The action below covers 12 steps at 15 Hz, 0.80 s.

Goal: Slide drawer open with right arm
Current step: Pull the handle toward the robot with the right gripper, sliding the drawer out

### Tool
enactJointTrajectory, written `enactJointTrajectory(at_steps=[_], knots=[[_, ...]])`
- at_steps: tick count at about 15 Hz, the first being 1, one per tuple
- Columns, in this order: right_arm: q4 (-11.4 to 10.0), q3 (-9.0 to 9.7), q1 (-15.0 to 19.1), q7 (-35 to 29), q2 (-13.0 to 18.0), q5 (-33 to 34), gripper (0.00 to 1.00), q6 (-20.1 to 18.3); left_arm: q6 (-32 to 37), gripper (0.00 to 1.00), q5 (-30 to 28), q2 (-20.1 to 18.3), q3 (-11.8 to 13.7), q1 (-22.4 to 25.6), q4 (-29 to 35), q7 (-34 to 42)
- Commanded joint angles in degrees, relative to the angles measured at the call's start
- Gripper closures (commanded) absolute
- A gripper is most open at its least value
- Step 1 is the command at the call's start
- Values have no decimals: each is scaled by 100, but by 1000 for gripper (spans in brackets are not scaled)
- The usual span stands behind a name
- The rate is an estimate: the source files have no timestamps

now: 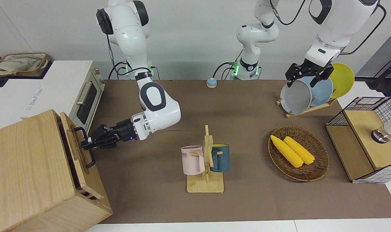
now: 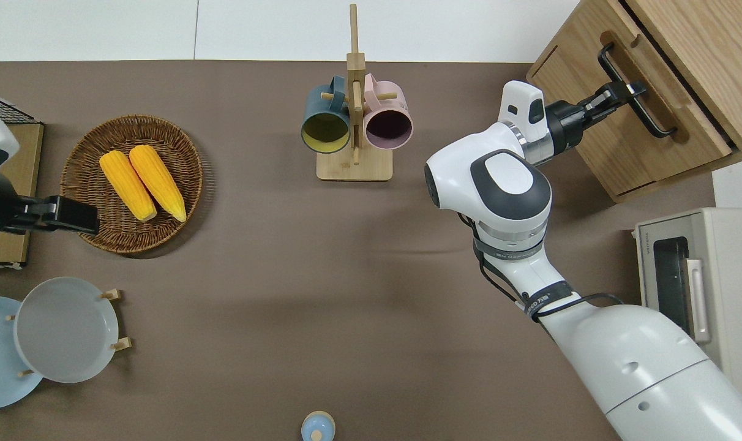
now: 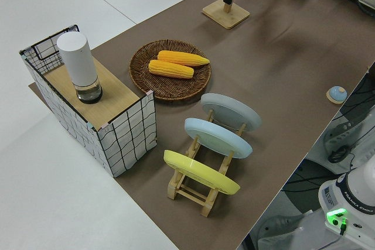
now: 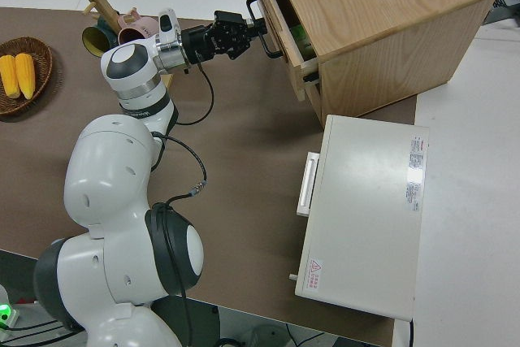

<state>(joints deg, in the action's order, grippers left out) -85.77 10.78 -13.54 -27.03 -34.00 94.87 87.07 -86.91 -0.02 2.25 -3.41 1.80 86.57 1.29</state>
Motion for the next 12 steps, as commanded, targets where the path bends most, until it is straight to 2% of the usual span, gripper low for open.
enactJointTrajectory(at_steps=[1, 7, 12], knots=[[-107, 248, -227, 57, 113, -161, 1000, -426, 113, 7, 98, 65, -37, 22, -140, 56], [-19, 223, -1009, 57, 122, -662, 1000, -963, 113, 7, 98, 65, -37, 22, -149, 56], [69, 205, -1475, 57, 122, -882, 1000, -1288, 113, 7, 98, 65, -37, 22, -149, 56]])
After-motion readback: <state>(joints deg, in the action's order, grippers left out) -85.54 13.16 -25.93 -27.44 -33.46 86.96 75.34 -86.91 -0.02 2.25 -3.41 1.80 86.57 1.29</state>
